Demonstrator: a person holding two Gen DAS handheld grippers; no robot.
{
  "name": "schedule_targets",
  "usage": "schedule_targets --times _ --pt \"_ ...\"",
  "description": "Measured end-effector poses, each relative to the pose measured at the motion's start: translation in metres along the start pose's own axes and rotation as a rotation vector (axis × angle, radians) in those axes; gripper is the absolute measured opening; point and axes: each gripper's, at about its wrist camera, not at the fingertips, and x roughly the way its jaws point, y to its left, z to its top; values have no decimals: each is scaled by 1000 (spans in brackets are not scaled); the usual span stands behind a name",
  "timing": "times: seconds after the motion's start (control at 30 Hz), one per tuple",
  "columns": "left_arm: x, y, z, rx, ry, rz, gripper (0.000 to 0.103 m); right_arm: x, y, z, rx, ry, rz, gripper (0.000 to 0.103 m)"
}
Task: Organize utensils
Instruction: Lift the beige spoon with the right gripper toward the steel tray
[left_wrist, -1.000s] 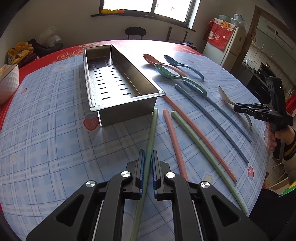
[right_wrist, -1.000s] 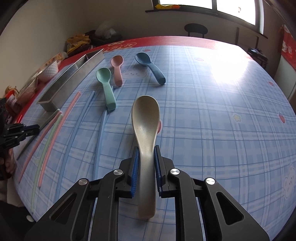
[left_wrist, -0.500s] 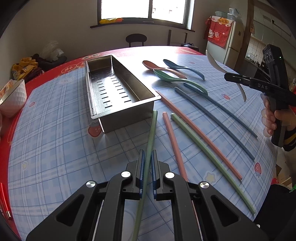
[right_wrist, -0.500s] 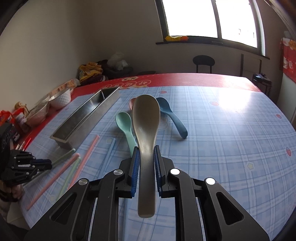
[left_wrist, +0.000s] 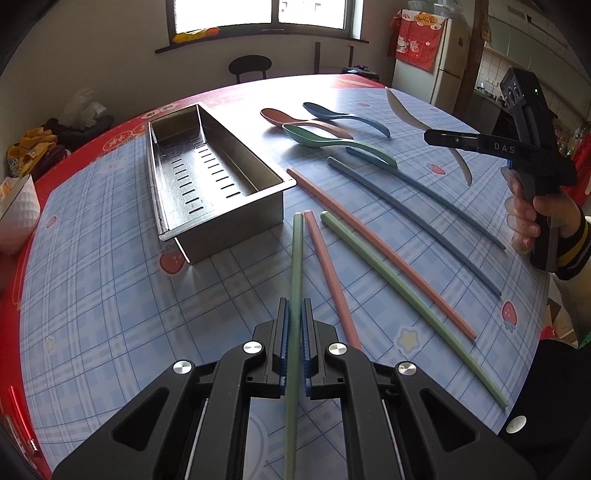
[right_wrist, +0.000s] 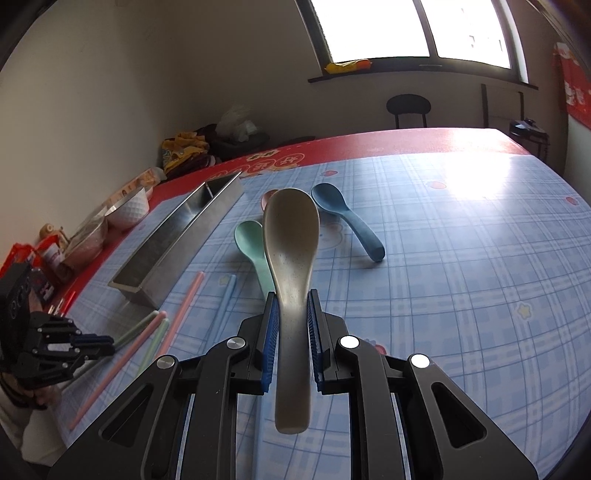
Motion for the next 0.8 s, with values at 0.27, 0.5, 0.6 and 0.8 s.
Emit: schedule_targets --times 0.27,0.5,0.6,0.8 --pt "-15 2 11 -51 -35 -28 6 4 -11 -1 52 23 42 16" --pt "-9 -16 10 -10 -4 -54 6 4 -12 -1 56 23 57 16" --pt "-15 -13 18 -32 -31 -59 6 3 -12 -1 54 25 55 16" --pt "-22 -5 40 -53 -84 -44 6 4 -12 -1 59 24 56 16"
